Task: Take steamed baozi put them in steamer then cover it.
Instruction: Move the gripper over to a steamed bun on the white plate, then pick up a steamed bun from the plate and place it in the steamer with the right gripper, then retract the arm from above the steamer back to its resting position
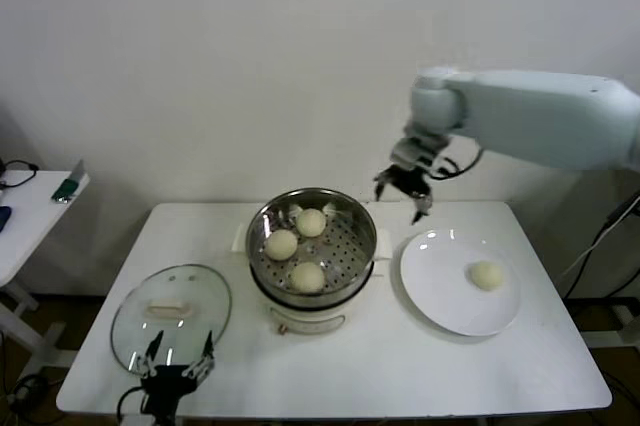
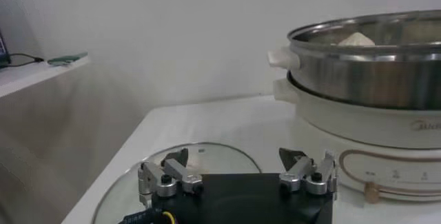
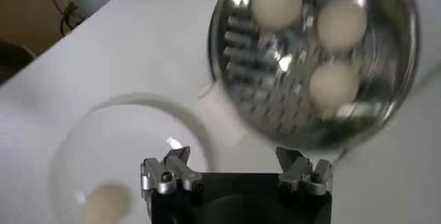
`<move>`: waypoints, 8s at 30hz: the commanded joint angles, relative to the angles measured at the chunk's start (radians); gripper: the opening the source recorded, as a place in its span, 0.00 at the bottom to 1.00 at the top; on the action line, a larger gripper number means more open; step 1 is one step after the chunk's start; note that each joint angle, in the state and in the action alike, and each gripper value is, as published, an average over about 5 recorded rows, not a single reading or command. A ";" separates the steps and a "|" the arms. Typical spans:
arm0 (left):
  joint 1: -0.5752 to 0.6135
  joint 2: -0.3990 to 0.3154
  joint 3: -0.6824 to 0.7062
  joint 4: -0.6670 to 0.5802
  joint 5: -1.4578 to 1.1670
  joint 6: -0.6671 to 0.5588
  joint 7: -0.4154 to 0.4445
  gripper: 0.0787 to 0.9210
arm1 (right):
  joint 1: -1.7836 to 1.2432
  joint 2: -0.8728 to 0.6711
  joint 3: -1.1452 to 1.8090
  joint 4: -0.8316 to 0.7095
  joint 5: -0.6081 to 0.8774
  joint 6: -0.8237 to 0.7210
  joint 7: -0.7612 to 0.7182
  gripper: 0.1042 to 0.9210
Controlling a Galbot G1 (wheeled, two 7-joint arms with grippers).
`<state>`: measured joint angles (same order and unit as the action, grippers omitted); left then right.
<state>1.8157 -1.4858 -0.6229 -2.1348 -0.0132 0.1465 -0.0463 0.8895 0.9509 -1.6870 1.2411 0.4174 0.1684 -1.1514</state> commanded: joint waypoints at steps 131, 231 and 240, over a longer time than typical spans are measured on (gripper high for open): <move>0.018 0.016 -0.001 -0.030 -0.011 0.014 0.006 0.88 | -0.007 0.180 -0.014 0.109 0.449 -0.494 0.290 0.88; -0.488 0.266 -0.011 0.810 1.300 -0.195 -0.377 0.60 | -2.537 0.218 2.323 0.424 0.096 0.289 1.016 0.88; -0.446 0.274 -0.013 0.723 1.259 -0.181 -0.370 0.29 | -2.533 0.222 2.329 0.428 0.092 0.282 1.022 0.88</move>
<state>1.3566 -1.2206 -0.6361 -1.3562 1.2659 -0.0453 -0.4266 -1.6424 1.1700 0.6388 1.6663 0.5117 0.4527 -0.1329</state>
